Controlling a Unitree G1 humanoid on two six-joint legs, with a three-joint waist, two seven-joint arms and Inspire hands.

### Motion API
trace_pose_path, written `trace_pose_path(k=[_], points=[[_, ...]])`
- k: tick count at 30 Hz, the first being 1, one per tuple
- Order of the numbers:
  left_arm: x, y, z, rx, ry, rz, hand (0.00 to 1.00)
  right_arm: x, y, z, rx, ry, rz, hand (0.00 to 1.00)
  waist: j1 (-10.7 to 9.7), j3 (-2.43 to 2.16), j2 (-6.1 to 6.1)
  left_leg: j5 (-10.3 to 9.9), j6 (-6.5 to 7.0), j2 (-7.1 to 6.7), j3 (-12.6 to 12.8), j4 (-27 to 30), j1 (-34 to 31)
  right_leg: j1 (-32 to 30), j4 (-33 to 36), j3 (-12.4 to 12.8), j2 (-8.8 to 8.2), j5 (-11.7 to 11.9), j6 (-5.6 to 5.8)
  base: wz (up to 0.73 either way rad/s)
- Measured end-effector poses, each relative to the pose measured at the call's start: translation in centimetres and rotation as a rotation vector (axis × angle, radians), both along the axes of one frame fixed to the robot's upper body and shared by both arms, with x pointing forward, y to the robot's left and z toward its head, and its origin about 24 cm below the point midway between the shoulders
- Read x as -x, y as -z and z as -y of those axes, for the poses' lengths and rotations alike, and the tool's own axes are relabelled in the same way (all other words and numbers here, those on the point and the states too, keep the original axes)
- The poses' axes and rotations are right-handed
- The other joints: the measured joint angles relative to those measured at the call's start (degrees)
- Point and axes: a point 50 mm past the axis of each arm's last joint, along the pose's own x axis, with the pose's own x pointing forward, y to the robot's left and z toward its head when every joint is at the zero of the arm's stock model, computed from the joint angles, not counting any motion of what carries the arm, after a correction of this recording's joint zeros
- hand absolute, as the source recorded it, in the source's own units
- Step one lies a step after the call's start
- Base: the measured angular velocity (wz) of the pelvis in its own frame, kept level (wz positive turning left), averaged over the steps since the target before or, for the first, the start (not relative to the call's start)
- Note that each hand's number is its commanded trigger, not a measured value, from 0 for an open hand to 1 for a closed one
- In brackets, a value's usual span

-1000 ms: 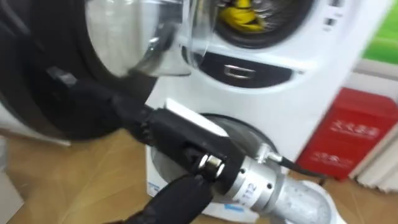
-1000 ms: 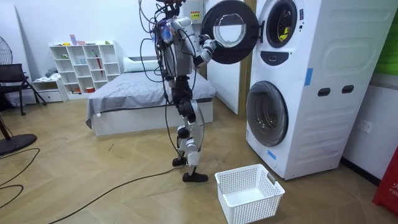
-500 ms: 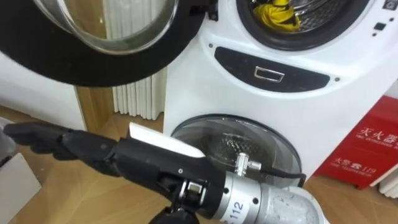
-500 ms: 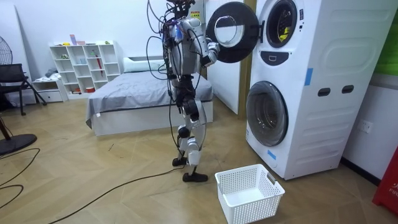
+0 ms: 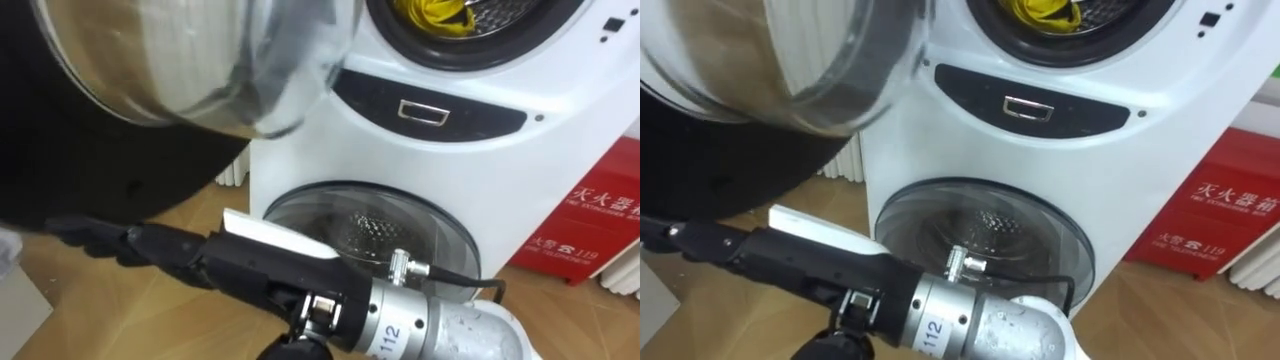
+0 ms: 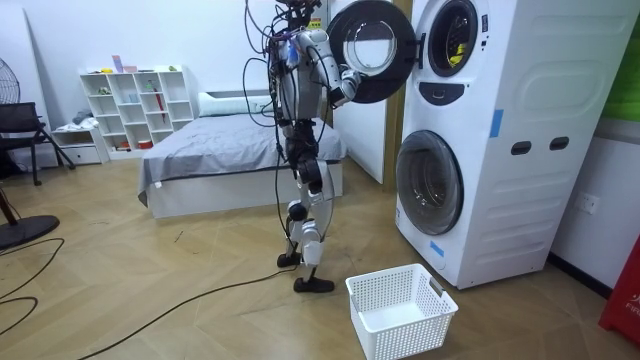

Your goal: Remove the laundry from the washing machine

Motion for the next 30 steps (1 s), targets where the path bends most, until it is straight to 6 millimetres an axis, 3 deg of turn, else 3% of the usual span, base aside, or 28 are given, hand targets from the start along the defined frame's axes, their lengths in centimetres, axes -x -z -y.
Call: trace_pose_path(k=[6,11,20,30], points=[[0.2,0.2,0.4,0.006,-0.006,-0.007,0.0,-0.3,0.5,0.9,0.018,0.046,-0.013,0.0,-0.3,0.01,1.02,-0.2,0.34,0.01,0.2,0.0,0.0,0.0,0.1,0.1,0.05,0.0,0.1,0.02],[0.3,0.6,1.6,0.039,-0.014,-0.008,0.0,-0.7,0.8,2.0,0.004,0.117,-0.03,0.0,-0.3,-0.17,2.62,-0.4,0.7,-0.02,0.4,-0.1,0.1,0.0,0.2,0.1,0.03,0.2,0.41,0.02],[0.8,0.8,2.0,0.05,-0.027,-0.021,0.0,-1.0,0.5,2.5,-0.02,0.145,-0.029,0.0,-1.5,-0.18,2.91,-0.4,0.7,-0.05,0.4,-0.1,0.2,0.1,0.2,0.2,0.04,0.2,0.41,0.0],[0.3,0.8,2.2,0.07,-0.017,-0.019,0.0,-1.1,0.4,1.9,-0.07,0.171,-0.05,0.0,-0.9,-0.31,2.77,-0.4,0.69,-0.09,0.5,0.0,0.3,0.1,0.2,0.5,0.04,0.2,0.41,-0.02]])
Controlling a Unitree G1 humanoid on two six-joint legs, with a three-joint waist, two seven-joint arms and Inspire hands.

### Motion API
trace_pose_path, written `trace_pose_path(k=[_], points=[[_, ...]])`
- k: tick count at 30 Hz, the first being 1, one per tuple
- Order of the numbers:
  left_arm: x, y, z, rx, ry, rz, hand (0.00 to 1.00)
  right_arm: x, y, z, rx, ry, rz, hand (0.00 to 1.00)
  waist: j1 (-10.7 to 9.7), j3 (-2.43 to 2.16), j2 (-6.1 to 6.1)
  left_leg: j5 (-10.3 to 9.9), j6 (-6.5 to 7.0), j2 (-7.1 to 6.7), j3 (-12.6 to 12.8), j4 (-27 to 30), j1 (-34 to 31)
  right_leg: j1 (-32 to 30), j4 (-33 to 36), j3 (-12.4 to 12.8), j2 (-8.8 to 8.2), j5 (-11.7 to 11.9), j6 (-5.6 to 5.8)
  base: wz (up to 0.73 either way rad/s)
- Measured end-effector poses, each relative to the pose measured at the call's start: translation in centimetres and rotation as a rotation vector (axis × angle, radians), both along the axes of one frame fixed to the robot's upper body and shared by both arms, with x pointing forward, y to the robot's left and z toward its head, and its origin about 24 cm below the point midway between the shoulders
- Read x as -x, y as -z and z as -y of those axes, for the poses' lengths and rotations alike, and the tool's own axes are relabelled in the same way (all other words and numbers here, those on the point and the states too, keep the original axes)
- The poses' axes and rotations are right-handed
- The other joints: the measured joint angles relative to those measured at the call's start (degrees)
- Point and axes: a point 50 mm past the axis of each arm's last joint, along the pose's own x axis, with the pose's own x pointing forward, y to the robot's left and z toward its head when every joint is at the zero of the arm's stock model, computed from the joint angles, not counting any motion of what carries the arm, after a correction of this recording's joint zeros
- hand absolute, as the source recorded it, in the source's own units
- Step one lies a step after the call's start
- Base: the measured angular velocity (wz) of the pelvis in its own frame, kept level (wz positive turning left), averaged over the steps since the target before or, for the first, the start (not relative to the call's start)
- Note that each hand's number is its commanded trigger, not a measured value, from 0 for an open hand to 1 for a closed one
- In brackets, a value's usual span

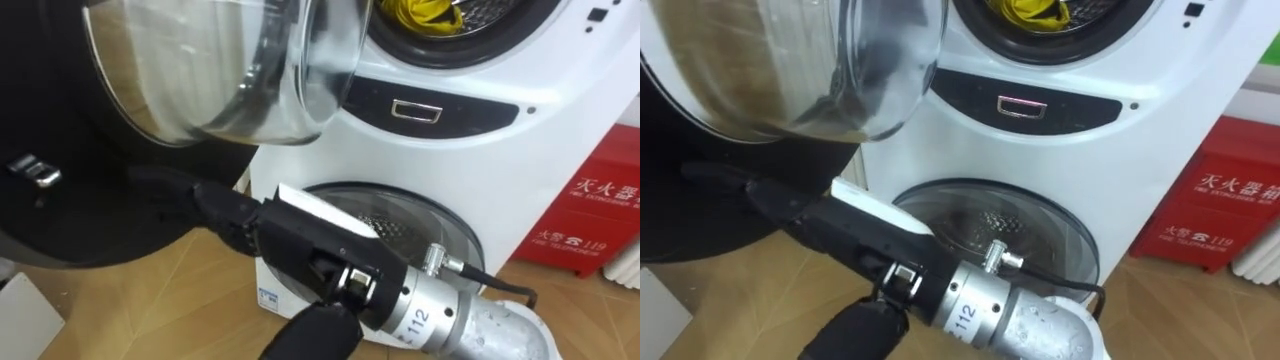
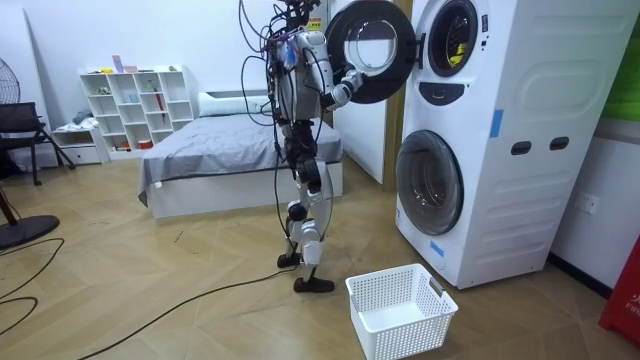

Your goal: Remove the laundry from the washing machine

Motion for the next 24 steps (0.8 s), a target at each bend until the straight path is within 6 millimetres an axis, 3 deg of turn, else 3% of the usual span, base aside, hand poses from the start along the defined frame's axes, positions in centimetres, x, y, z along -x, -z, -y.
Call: trace_pose_path(k=[9,17,24], points=[[-0.2,0.0,0.0,-0.019,0.04,-0.028,0.0,-1.5,0.8,-1.4,0.013,0.048,-0.035,0.0,2.8,-0.08,-0.09,0.0,0.0,0.04,-0.1,0.3,-0.5,-0.2,0.0,-0.6,-0.04,0.0,-0.07,0.02],[-0.4,0.0,0.0,-0.033,0.081,-0.031,0.0,-3.4,0.0,-3.7,0.006,0.054,-0.023,0.0,4.4,-0.09,-0.1,0.0,0.0,-0.03,-1.5,0.3,-0.3,0.7,-0.4,-1.8,-0.16,0.0,-0.03,0.09],[-0.7,-0.1,0.1,-0.033,0.082,-0.024,0.0,-4.5,1.3,-3.6,0.03,0.122,-0.08,0.0,5.7,0.04,-0.2,0.0,0.0,-0.01,-1.7,0.2,0.3,1.6,-1.0,-1.9,-0.06,0.0,0.02,0.02]])
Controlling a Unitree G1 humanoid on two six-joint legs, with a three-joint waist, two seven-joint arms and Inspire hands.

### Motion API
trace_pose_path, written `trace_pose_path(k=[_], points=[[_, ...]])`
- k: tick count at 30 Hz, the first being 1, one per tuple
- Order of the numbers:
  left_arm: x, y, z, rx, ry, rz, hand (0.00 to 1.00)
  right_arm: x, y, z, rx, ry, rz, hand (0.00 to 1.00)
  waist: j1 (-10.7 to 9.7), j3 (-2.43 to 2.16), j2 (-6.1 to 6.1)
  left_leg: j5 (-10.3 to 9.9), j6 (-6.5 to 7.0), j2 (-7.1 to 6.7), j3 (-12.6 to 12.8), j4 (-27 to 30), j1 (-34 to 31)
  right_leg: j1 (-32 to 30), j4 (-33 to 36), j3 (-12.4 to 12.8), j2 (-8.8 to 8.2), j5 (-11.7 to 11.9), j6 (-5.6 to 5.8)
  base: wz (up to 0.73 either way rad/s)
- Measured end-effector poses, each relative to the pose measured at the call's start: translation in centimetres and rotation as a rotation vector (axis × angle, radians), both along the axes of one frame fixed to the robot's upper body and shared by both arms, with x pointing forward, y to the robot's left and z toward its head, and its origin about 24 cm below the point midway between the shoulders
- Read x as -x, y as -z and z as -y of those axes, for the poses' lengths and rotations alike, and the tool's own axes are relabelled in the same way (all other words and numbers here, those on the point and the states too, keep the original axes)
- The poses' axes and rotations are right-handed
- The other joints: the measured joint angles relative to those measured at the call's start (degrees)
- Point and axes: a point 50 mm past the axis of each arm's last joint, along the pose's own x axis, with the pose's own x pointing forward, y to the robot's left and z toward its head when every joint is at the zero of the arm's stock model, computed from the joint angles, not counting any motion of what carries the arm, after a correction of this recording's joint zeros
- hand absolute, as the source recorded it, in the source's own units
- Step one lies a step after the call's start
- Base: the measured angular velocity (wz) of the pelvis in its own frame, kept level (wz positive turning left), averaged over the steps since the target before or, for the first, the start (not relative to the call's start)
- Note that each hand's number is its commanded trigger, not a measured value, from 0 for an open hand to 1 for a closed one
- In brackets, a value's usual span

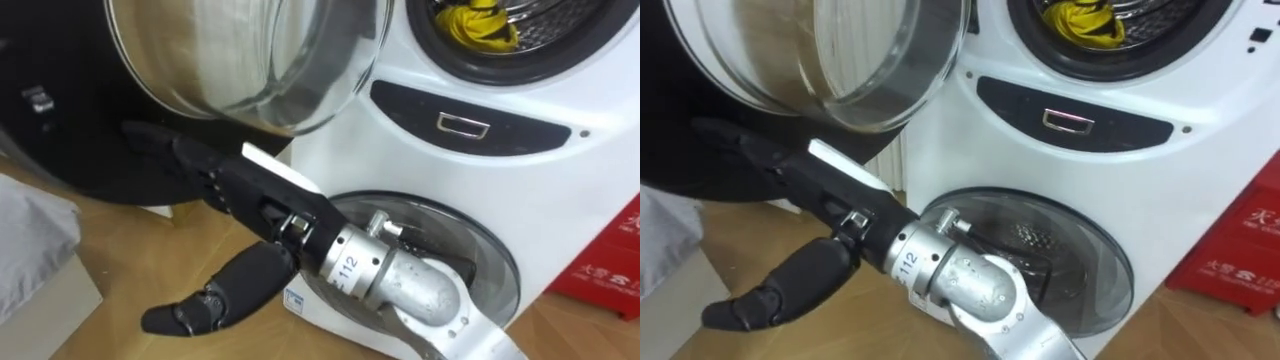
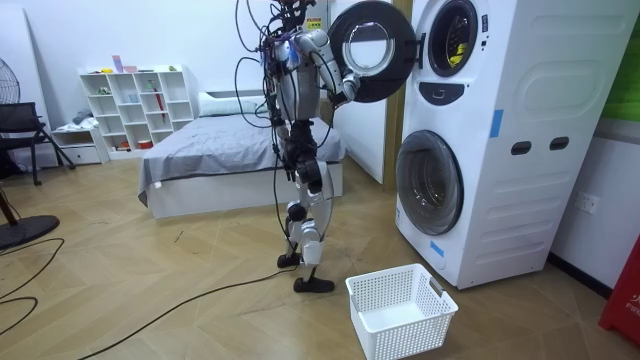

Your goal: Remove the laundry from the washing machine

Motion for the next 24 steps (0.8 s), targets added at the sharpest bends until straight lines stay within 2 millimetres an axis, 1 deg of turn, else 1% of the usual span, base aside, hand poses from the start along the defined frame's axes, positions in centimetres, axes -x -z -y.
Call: trace_pose_path(k=[4,7,10,12,14,15,17,18,19,20,21,22,23,24], points=[[-0.2,0.0,0.0,-0.001,0.006,0.003,0.0,-0.2,0.7,0.0,0.023,0.022,-0.016,0.0,-0.2,0.11,-0.05,0.0,0.0,-0.05,-0.5,0.0,-0.4,-0.1,-0.1,-0.4,-0.07,0.0,0.04,0.05],[-0.2,0.0,0.0,-0.001,0.013,-0.008,0.0,-0.2,1.2,0.2,0.06,0.031,-0.016,0.0,-0.4,0.15,0.02,0.0,0.0,-0.05,-0.4,0.0,-0.8,-0.5,-0.1,-0.3,-0.07,0.0,0.04,0.0],[-0.2,0.0,0.0,-0.002,0.013,-0.015,0.0,-0.3,2.1,0.9,0.097,0.052,-0.034,0.0,-0.7,0.2,0.09,0.0,0.0,-0.05,-0.2,0.0,-0.8,-0.6,-0.1,-0.2,-0.07,0.0,0.05,0.0],[0.0,0.0,0.0,-0.004,0.01,-0.019,0.0,-0.4,2.8,1.3,0.115,0.066,-0.056,0.0,-1.4,0.23,0.14,0.0,0.0,-0.06,-0.2,0.0,-0.7,-0.5,-0.1,-0.2,-0.08,0.0,0.05,0.0],[0.0,0.1,0.0,-0.004,0.0,-0.017,0.0,-0.4,4.5,2.3,0.162,0.107,-0.101,0.0,-2.2,0.26,0.18,0.0,0.0,-0.06,-0.2,0.0,-0.7,-0.5,-0.2,-0.2,-0.08,0.0,0.05,0.0],[0.0,0.0,0.0,-0.004,-0.006,-0.013,0.0,-0.3,5.0,2.6,0.176,0.118,-0.11,0.0,-2.4,0.26,0.18,0.0,0.0,-0.07,-0.1,0.0,-0.7,-0.5,-0.2,-0.1,-0.08,0.0,0.06,0.0],[0.0,0.0,0.0,-0.006,-0.017,-0.01,0.0,0.1,6.3,4.0,0.203,0.155,-0.152,0.0,-3.6,0.29,0.24,0.0,0.01,-0.07,0.2,0.0,-1.1,-0.9,-0.2,0.0,-0.09,0.0,0.1,-0.03],[0.0,0.0,-0.1,-0.008,-0.019,-0.008,0.0,0.1,6.6,4.9,0.22,0.182,-0.161,0.0,-4.2,0.31,0.28,0.0,0.01,-0.06,0.4,0.0,-1.1,-1.1,-0.2,0.3,-0.06,0.0,0.1,-0.07],[0.0,0.0,-0.1,-0.009,-0.02,-0.009,0.0,0.1,6.8,5.2,0.23,0.195,-0.163,0.0,-4.6,0.29,0.36,0.0,0.0,-0.05,0.5,0.0,-1.0,-1.1,-0.2,0.3,-0.06,0.0,0.1,-0.09],[0.2,0.0,-0.2,-0.01,-0.021,-0.012,0.0,0.2,7.2,6.1,0.249,0.228,-0.171,0.0,-5.2,0.24,0.49,0.0,0.0,-0.07,0.6,0.0,-0.9,-1.0,-0.2,0.4,-0.08,0.0,0.1,-0.04],[0.2,0.0,-0.2,-0.01,-0.022,-0.009,0.0,0.2,7.4,6.6,0.259,0.247,-0.174,0.0,-5.4,0.23,0.51,0.0,0.0,-0.07,0.6,0.0,-0.8,-0.9,-0.2,0.4,-0.09,0.0,0.11,-0.03],[0.3,0.0,-0.3,-0.011,-0.032,-0.006,0.0,0.2,7.8,7.6,0.276,0.287,-0.179,0.0,-6.3,0.16,0.41,0.0,0.0,-0.08,0.6,0.0,-0.9,-0.9,-0.2,0.4,-0.08,0.0,0.11,0.0],[0.4,0.0,-0.4,-0.015,-0.043,-0.005,0.0,0.3,8.1,8.5,0.286,0.327,-0.189,0.0,-6.8,0.06,0.29,0.0,0.0,-0.07,0.6,0.0,-0.8,-0.9,-0.2,0.6,-0.04,0.0,0.1,-0.05],[0.5,0.0,-0.4,-0.019,-0.047,-0.005,0.0,0.3,8.3,8.9,0.292,0.345,-0.193,0.0,-7.1,-0.04,0.17,0.0,0.0,-0.07,0.6,0.0,-0.7,-0.9,-0.2,0.6,-0.04,0.0,0.1,-0.06]])
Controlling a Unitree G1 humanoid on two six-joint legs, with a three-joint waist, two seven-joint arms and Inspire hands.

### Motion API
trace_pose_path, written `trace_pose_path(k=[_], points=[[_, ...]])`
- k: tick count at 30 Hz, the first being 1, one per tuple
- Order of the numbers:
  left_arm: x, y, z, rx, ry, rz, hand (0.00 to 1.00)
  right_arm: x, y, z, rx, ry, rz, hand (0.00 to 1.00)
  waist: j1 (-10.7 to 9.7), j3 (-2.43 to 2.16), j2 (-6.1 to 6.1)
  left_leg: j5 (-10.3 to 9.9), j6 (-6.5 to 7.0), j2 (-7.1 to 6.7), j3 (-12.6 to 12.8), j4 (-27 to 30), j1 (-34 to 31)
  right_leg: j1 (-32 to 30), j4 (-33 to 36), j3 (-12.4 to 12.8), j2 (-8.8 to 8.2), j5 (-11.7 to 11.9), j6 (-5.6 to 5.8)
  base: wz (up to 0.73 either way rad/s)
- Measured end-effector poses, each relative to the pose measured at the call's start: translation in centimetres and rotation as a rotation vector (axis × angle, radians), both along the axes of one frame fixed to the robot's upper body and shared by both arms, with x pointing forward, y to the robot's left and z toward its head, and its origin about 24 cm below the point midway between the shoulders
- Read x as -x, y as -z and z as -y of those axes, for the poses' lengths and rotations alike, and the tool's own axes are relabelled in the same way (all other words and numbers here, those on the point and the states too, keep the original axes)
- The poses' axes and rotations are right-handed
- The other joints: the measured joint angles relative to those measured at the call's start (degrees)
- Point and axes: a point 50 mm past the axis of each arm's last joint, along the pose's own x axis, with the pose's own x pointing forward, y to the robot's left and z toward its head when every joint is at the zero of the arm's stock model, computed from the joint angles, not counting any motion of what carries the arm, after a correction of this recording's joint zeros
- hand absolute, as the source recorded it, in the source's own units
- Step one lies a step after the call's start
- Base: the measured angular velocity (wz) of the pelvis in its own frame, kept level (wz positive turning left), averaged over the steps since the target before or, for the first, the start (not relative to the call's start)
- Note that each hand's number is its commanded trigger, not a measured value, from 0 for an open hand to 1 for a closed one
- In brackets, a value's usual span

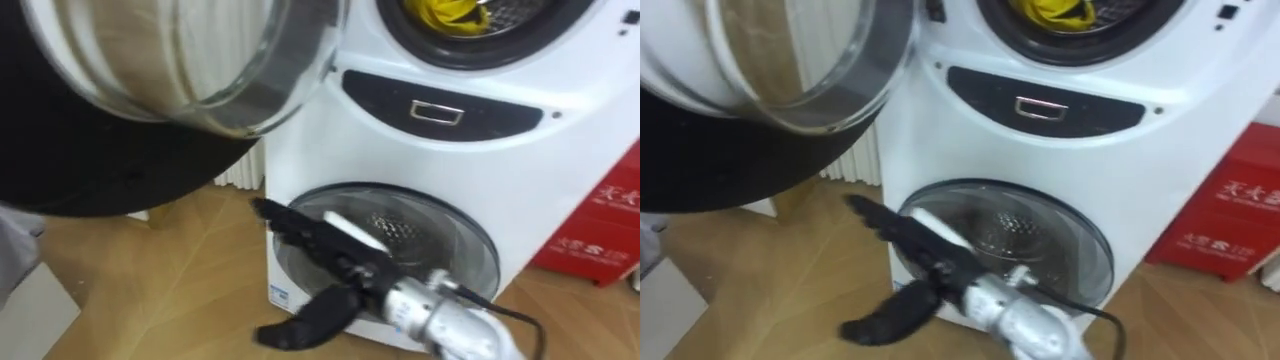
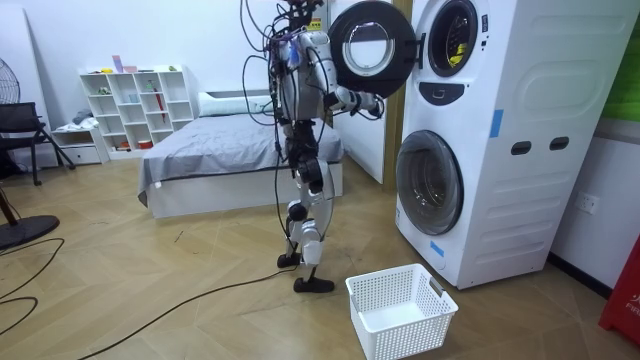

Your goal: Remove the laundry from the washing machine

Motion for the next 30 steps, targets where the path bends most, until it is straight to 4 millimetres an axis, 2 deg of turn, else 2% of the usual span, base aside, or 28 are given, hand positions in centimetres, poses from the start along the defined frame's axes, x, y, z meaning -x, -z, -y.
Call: trace_pose_path(k=[2,7,10,14,19,23,26,30], points=[[0.5,0.0,-0.2,-0.01,-0.026,-0.004,0.0,0.0,0.2,1.5,0.022,0.064,0.004,0.0,-1.8,-0.03,0.15,0.0,0.0,0.01,0.0,0.0,0.5,0.5,0.0,0.0,0.01,0.0,-0.02,-0.04],[0.9,0.0,-0.5,-0.016,-0.062,-0.005,0.0,-1.2,-1.4,5.1,0.08,0.245,0.106,0.0,-3.0,-0.22,0.27,0.0,0.0,0.02,1.2,-0.1,1.5,0.9,0.1,1.3,0.08,0.0,-0.01,-0.13],[1.8,0.0,-0.7,-0.02,-0.08,-0.025,0.0,-1.7,-2.4,6.8,0.084,0.371,0.17,0.0,-4.3,-0.96,0.23,0.0,0.0,-0.04,1.3,-0.1,1.9,1.3,0.1,1.4,0.03,-0.1,0.08,-0.03],[3.0,0.1,-0.6,-0.029,-0.117,-0.047,0.0,-2.4,-4.3,8.6,0.066,0.525,0.267,0.0,-4.8,-0.96,0.28,0.0,0.0,0.05,1.4,-0.3,2.9,2.1,0.1,1.3,0.09,0.0,0.03,-0.04],[3.3,0.3,-0.2,-0.015,-0.138,-0.058,0.0,-2.3,-7.2,9.0,-0.034,0.582,0.376,0.0,-4.9,-0.84,0.44,0.0,0.0,0.03,1.4,-0.4,2.8,2.1,0.2,1.4,0.14,-0.2,0.13,0.06],[3.7,0.4,-0.1,-0.012,-0.157,-0.064,0.0,-2.2,-9.3,8.2,-0.153,0.543,0.419,0.0,-5.2,-0.81,0.43,0.0,0.0,0.02,1.3,-0.3,2.8,2.1,0.3,1.3,0.1,-0.2,0.15,0.0],[4.0,0.4,-0.1,-0.013,-0.166,-0.067,0.0,-2.7,-10.4,7.8,-0.277,0.515,0.405,0.0,-5.3,-0.63,0.35,0.0,0.0,0.03,1.3,-0.3,2.8,2.2,0.2,1.3,0.11,-0.2,0.15,0.0],[3.5,0.3,-0.1,-0.013,-0.163,-0.046,0.0,-3.1,-11.5,7.5,-0.35,0.501,0.413,0.0,-5.4,-0.5,0.38,0.0,0.0,0.02,1.3,-0.3,2.8,2.2,0.1,1.2,0.09,-0.2,0.16,0.0]])
